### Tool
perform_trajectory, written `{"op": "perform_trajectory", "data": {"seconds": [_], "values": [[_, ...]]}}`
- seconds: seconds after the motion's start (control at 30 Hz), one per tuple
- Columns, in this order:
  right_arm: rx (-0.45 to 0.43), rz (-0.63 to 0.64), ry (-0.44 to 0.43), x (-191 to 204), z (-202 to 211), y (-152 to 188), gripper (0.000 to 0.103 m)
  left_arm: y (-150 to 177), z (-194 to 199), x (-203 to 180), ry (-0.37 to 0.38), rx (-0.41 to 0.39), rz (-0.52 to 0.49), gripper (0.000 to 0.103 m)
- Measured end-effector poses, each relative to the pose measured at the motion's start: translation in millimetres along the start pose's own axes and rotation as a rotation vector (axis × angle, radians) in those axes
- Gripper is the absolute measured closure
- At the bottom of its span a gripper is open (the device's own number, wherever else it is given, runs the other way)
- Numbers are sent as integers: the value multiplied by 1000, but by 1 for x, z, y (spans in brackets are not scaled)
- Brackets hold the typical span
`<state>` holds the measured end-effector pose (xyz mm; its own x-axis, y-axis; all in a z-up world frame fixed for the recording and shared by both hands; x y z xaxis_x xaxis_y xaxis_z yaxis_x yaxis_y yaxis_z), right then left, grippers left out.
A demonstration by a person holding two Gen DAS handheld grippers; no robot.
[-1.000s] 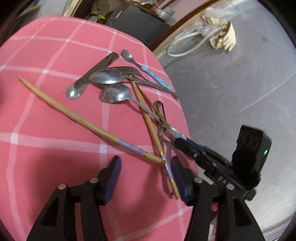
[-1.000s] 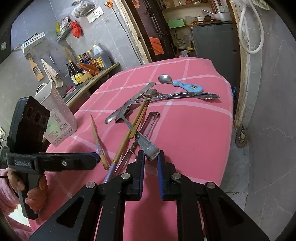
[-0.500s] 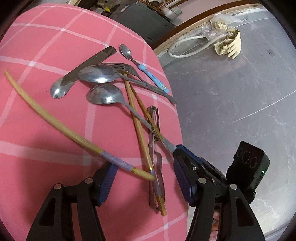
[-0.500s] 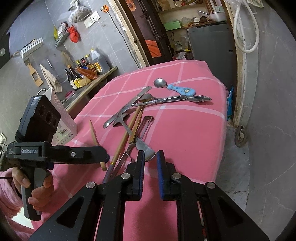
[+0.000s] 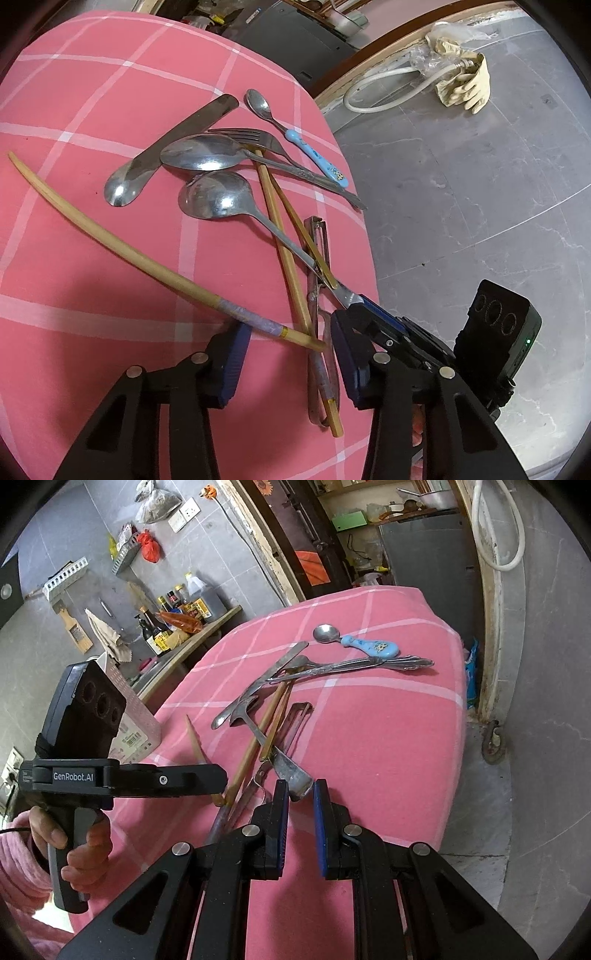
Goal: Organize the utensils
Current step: 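Grasp a wooden chopstick with the left gripper while the right gripper grasps a steel spoon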
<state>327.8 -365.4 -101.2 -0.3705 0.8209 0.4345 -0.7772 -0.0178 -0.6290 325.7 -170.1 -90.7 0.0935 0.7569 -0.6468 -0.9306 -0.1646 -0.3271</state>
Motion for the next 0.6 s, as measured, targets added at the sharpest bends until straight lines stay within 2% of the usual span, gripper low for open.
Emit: {"op": "perform_trajectory", "data": {"seconds": [0.13, 0.2, 0.27, 0.4, 0.53, 0.6], "values": [[-10, -11, -15, 1, 0, 1, 92, 0, 2, -1, 9, -4, -7, 68], [-16, -10, -15, 1, 0, 2, 93, 0, -1, -3, 49, 24, -4, 86], [-18, -11, -14, 1, 0, 2, 94, 2, -9, -4, 48, 62, 7, 86], [-17, -12, -21, 3, 1, 3, 94, 1, -14, -7, 47, 58, 11, 87], [-17, -12, -25, 1, 2, 3, 94, 1, -15, 0, 81, 65, 56, 87], [-17, -15, -24, -1, 2, 3, 94, 2, -16, -1, 67, 63, 42, 91]]}}
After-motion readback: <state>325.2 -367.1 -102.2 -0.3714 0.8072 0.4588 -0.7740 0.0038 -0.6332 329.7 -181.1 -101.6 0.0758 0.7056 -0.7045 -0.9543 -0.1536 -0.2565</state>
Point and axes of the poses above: each gripper's, at about its wrist camera, not at the fingertips, and z roughly against the way its jaws point, x to its left, y to its underside, the point moved 3 cm from there along -z, roughly the way its jaws point, and after that the axes turned 3 degrees about -y, right-handed, at the moved point
